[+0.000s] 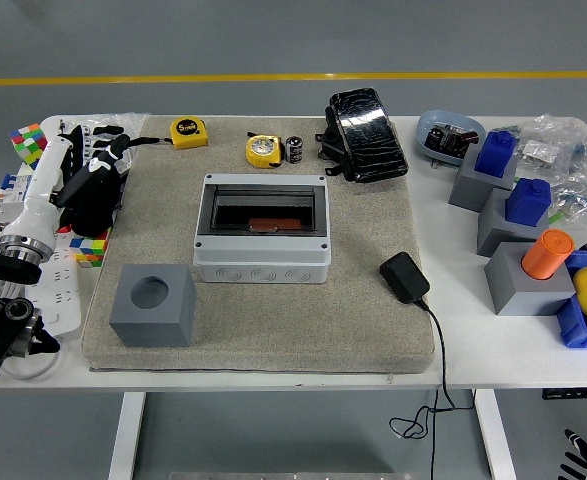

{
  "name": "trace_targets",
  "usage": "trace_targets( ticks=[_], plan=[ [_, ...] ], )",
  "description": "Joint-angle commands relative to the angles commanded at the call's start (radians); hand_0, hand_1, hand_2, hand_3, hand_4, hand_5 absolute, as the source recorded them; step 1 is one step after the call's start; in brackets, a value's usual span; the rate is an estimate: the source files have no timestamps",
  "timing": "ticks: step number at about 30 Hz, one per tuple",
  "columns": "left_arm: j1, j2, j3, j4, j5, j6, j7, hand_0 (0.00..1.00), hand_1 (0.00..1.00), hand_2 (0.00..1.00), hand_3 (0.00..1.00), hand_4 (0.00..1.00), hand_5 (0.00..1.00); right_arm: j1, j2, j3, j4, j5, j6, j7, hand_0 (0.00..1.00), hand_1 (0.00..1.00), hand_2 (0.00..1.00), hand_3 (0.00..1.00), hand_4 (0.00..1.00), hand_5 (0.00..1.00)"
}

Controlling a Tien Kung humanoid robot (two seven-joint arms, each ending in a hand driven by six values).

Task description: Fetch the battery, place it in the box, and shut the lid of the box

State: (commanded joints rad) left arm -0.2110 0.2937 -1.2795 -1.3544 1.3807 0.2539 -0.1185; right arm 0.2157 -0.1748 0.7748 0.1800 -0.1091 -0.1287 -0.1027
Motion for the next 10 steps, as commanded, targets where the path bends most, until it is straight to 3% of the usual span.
trace_targets(
  ticks=[10],
  plan=[
    [0.010,-0.005,-0.016,-0.002,0.004,-0.003,0.005,0.430,0.593,0.603,0.664,0.998,0.785,-0.005,-0.003,0.004,0.000,-0.002,0.001,-0.001,0.625,0.686,0.668,0.548,0.917,0.493]
  ],
)
